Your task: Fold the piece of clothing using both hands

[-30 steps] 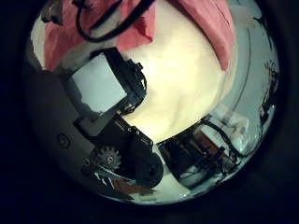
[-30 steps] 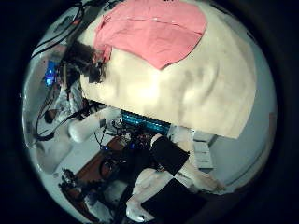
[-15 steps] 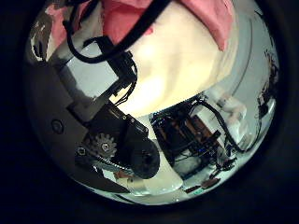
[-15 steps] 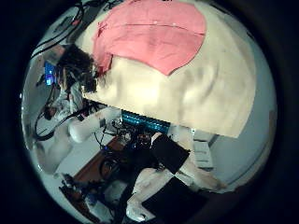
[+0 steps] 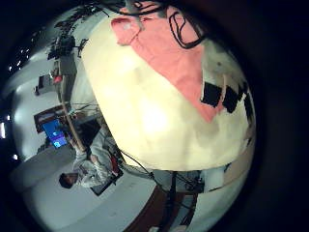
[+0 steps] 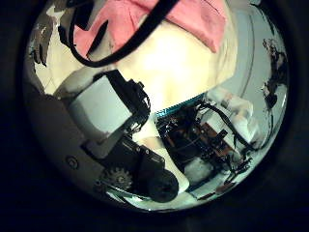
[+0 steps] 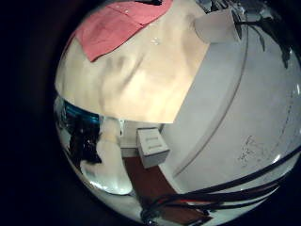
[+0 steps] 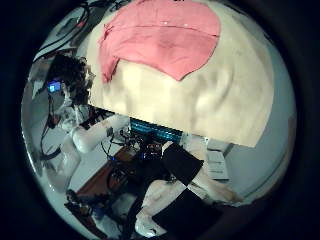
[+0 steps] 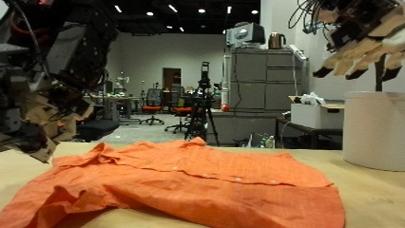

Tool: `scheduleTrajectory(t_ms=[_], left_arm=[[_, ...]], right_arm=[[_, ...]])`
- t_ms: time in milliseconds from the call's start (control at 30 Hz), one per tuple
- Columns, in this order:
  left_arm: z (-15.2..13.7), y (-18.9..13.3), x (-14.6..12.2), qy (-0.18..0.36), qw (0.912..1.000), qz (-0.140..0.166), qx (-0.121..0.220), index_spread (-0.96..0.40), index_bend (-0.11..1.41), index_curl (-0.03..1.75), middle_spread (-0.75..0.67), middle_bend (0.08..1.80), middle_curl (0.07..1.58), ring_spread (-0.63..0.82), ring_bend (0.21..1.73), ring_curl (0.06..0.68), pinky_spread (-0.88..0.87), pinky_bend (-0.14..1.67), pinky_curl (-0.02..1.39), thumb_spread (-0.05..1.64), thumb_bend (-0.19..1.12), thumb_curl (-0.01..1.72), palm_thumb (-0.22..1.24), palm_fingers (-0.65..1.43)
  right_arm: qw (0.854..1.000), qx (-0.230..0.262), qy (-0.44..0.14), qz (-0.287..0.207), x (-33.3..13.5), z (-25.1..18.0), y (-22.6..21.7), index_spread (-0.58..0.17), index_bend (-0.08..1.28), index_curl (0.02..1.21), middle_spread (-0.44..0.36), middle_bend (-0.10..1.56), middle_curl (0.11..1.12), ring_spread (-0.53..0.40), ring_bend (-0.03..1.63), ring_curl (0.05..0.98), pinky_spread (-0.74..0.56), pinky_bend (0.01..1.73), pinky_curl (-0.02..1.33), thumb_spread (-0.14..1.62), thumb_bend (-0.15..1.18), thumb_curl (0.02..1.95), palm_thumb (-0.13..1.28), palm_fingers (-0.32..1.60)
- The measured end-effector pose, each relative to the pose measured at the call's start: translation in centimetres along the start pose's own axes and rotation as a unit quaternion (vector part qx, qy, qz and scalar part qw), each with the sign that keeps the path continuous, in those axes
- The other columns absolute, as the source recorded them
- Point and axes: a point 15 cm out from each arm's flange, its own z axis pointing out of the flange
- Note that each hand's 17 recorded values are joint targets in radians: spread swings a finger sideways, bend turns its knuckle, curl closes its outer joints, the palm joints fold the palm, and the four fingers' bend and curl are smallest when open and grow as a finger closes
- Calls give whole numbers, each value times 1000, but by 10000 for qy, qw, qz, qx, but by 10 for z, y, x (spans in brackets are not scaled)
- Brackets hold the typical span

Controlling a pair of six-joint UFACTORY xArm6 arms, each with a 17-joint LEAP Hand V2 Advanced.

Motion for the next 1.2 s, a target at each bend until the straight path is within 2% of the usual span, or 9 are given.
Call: scheduleTrajectory(t_ms=[200,233,400,567,767,933,967,1100,1200], left_arm=[[1,-4,-2,-33,9999,-45,106,-286,220,813,-243,476,736,-251,916,487,-534,937,654,1020,-38,434,572,12],[6,-7,-2,-44,9999,-69,129,-201,198,773,-135,389,676,-144,864,455,-411,835,629,1023,-42,423,539,-73],[33,-25,-7,-174,9991,-187,348,-31,140,628,142,265,528,109,730,360,-86,619,533,1009,-44,375,441,-80],[68,-38,0,-149,9985,-287,431,43,124,519,225,245,478,223,668,324,118,541,476,958,-46,347,359,-63],[93,-49,4,-124,9981,-460,396,87,136,432,222,262,449,301,625,294,253,483,424,915,-37,334,319,-2],[103,-51,2,-147,9984,-485,267,23,198,449,2,461,478,165,590,248,91,433,370,904,-27,335,337,421],[103,-51,2,-149,9984,-479,247,-16,182,455,-64,547,513,69,621,254,-19,507,388,905,-18,337,360,605],[99,-50,1,-162,9983,-491,281,-140,180,486,-252,698,591,-240,720,278,-344,698,431,927,-7,345,444,918],[94,-50,0,-176,9979,-512,362,-242,210,536,-361,795,646,-420,803,319,-520,800,467,947,6,356,533,1108]], right_arm=[[10000,-7,1,0,0,0,0,-316,158,275,92,198,338,261,364,236,350,406,291,1094,-22,270,479,158],[10000,-5,1,-1,0,0,0,-317,159,274,92,198,337,261,364,236,350,405,291,1094,-22,270,479,159],[10000,5,1,1,0,0,0,-317,162,275,93,196,336,261,360,236,350,402,292,1094,-22,270,479,162],[10000,0,-1,7,0,0,0,-317,161,275,93,196,334,261,358,237,350,400,292,1094,-22,269,479,163],[10000,-14,0,-1,0,1,0,-319,162,275,93,196,332,261,356,237,350,398,293,1094,-22,269,479,164],[10000,-42,17,-41,-2,2,-2,-319,160,274,94,197,333,263,363,238,350,393,291,1094,-22,269,479,174],[10000,-35,30,-69,-4,1,-2,-319,160,274,93,197,333,263,364,239,350,392,291,1094,-22,269,479,174],[9999,-15,40,-151,-9,2,-5,-314,150,265,49,200,334,253,424,248,294,407,291,1097,-24,267,472,242],[9995,-115,70,-300,-18,8,-12,-315,143,257,11,198,334,190,487,263,182,438,295,1102,-23,264,464,301]])
